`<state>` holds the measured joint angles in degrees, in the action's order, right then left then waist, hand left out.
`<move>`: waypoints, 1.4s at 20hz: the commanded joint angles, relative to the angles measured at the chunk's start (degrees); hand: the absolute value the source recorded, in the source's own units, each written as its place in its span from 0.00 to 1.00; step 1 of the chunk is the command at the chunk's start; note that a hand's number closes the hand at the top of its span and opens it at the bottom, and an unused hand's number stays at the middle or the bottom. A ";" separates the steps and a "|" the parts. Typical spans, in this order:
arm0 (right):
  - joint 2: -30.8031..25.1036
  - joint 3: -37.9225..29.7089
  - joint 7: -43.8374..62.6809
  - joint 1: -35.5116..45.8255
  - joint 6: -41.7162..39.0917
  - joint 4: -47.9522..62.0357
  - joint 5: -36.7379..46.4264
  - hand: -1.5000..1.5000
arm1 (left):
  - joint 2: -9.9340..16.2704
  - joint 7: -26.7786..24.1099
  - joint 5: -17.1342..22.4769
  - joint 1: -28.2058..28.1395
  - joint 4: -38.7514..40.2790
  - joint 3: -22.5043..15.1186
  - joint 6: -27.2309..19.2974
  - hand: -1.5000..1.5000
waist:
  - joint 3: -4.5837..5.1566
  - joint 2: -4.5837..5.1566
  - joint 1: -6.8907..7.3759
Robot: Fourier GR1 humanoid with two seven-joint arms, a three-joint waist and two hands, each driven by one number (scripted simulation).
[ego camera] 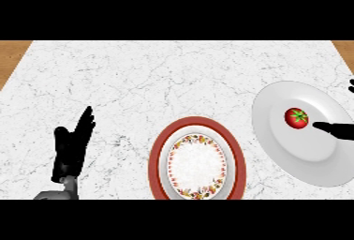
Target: Pick the tomato from the plate and place it in the plate
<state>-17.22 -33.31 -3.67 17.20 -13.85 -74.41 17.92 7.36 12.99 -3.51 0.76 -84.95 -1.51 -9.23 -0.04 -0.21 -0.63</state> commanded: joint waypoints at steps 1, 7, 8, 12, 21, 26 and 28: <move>-2.41 -3.53 -2.17 -0.46 -2.67 3.51 -6.80 0.00 | -0.40 -0.94 -0.18 1.54 1.96 0.63 0.21 0.50 | 0.03 0.23 0.55; -3.39 -2.28 -5.64 -4.28 -5.51 2.59 -12.29 0.00 | 0.29 -0.89 0.15 -2.14 -2.33 1.03 2.45 0.50 | 0.03 0.18 0.72; -2.49 -2.52 -10.94 -7.14 -6.25 2.80 -12.06 0.00 | 0.02 -0.75 -0.65 -0.72 -0.18 0.94 1.73 0.50 | 0.02 0.19 0.60; -1.54 1.49 -10.46 -7.33 -2.81 2.52 -11.51 0.00 | -1.44 0.43 -2.48 1.12 0.45 0.98 0.02 0.50 | 0.03 0.19 0.67; -1.10 5.15 -10.49 -8.36 4.57 4.69 -6.89 0.00 | -4.02 -0.64 -2.87 -0.44 -0.47 -0.28 0.28 0.50 | 0.03 0.21 0.76; -1.96 6.36 -5.12 -8.10 6.41 0.39 -9.16 0.00 | -1.91 -1.02 -1.97 1.23 1.21 2.45 2.89 0.50 | 0.04 0.19 0.61; -3.09 5.05 -17.17 -9.96 6.16 10.81 -7.24 0.00 | -1.41 -1.75 -2.38 -1.43 -0.75 2.58 2.47 0.50 | 0.02 0.24 0.77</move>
<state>-19.70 -28.44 -14.53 8.40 -8.59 -69.27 9.67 5.55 12.92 -5.61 0.19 -86.11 0.20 -6.86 0.01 -0.02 0.08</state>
